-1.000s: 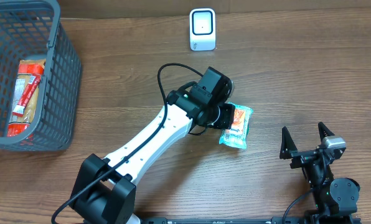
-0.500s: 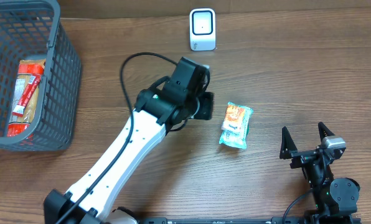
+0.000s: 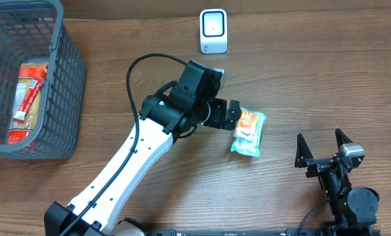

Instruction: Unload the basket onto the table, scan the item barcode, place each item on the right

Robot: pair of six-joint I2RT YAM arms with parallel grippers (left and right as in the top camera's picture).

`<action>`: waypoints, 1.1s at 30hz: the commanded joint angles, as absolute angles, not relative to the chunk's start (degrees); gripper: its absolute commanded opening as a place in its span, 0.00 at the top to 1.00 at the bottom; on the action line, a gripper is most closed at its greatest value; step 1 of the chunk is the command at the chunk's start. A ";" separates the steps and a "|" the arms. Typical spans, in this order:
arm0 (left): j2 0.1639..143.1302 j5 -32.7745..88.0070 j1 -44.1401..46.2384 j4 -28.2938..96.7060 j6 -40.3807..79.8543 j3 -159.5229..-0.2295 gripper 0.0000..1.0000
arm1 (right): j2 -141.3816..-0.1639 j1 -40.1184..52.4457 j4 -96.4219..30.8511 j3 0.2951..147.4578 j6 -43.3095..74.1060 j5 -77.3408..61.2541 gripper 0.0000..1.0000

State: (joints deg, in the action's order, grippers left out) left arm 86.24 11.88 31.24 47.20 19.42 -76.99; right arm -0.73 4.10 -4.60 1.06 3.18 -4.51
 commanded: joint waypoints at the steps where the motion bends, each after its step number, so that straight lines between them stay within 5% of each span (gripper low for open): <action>1: 86.78 18.35 31.48 45.60 17.17 -77.84 0.16 | -0.27 3.73 -4.40 0.45 2.94 -4.64 0.00; 3: 87.02 17.43 32.32 45.60 17.12 -77.78 0.32 | -0.27 3.73 -4.40 0.45 2.94 -4.64 0.00; 7: 88.99 16.32 34.59 45.63 17.15 -77.69 0.45 | -0.27 3.73 -4.40 0.45 2.94 -4.64 0.00; 27: 96.77 16.12 35.99 45.08 21.08 -77.69 0.49 | -0.27 3.73 -4.40 0.45 2.94 -4.64 0.00; 33: 98.91 16.12 36.03 43.40 21.50 -77.69 0.61 | -0.27 3.73 -4.40 0.45 2.94 -4.62 0.00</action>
